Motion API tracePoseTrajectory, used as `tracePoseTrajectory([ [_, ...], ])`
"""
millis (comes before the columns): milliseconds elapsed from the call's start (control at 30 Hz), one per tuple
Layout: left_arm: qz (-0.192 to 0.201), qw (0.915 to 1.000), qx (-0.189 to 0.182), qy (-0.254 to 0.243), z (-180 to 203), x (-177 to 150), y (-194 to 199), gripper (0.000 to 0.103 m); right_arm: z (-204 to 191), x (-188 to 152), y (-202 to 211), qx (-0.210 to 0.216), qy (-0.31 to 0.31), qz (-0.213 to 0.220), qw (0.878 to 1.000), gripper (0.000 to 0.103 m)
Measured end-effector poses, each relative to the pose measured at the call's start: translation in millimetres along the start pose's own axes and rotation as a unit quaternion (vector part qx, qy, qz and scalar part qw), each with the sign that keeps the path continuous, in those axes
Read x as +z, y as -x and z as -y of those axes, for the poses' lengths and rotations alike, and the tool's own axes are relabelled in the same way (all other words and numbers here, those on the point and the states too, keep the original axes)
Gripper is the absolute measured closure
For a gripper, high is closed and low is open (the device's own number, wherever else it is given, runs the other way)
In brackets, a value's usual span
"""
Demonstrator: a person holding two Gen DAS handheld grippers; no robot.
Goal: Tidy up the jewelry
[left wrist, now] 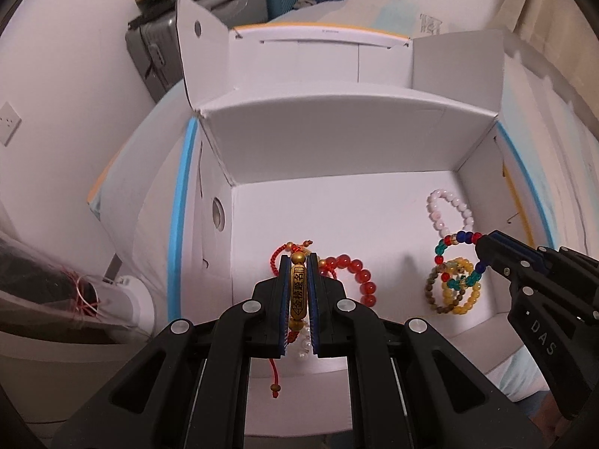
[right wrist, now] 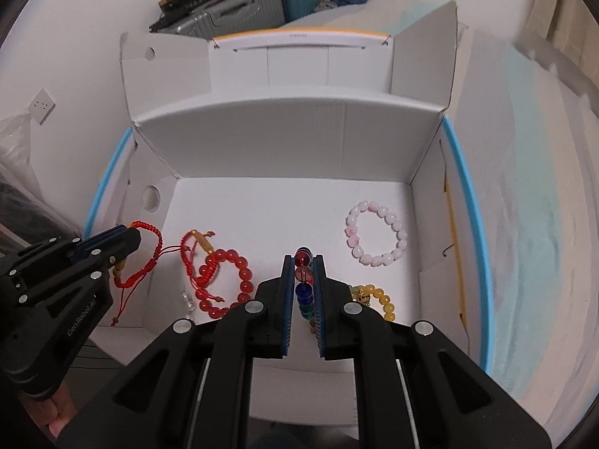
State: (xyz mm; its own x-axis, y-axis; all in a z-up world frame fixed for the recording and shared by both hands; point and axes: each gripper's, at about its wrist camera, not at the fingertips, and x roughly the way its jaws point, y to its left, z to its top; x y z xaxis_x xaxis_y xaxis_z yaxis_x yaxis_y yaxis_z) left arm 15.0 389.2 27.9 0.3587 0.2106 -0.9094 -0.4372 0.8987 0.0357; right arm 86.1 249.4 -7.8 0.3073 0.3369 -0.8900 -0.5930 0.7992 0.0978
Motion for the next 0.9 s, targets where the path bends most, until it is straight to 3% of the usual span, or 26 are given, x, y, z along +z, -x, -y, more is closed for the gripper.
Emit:
tracePoseTrajectory([
  [233, -0.016, 0.9999, 0.002, 0.002, -4, 2, -17, 0.095, 0, -1, -16, -0.002, -0.002, -0.015, 1.0, 0.093],
  [400, -0.02, 0.9997, 0.001, 0.013, -9, 2, -22, 0.089, -1, 0, -22, -0.005, -0.009, -0.02, 1.0, 0.089],
  [467, -0.019, 0.9997, 0.003, 0.015, -10, 1, -21, 0.068, 1, 0, -19, -0.008, -0.01, -0.013, 1.0, 0.067],
  [567, 0.004, 0.9999, 0.006, 0.013, -10, -1, -8, 0.051, 3, -3, -1, 0.003, -0.01, 0.021, 1.0, 0.044],
  [600, 0.013, 0.9998, 0.007, 0.012, -10, -3, -2, 0.046, 3, -4, 6, 0.002, -0.011, 0.031, 0.999, 0.039],
  [667, 0.036, 0.9992, 0.011, 0.013, -11, -6, 13, 0.021, 5, -8, 25, -0.004, -0.013, 0.057, 0.998, 0.024],
  [733, 0.072, 0.9971, 0.021, 0.015, -12, -14, 32, 0.006, 6, -13, 40, -0.01, -0.015, 0.074, 0.997, 0.017],
  [900, 0.091, 0.9954, 0.028, 0.014, -14, -31, 54, 0.006, 4, -31, 71, -0.017, -0.013, 0.102, 0.995, 0.012],
])
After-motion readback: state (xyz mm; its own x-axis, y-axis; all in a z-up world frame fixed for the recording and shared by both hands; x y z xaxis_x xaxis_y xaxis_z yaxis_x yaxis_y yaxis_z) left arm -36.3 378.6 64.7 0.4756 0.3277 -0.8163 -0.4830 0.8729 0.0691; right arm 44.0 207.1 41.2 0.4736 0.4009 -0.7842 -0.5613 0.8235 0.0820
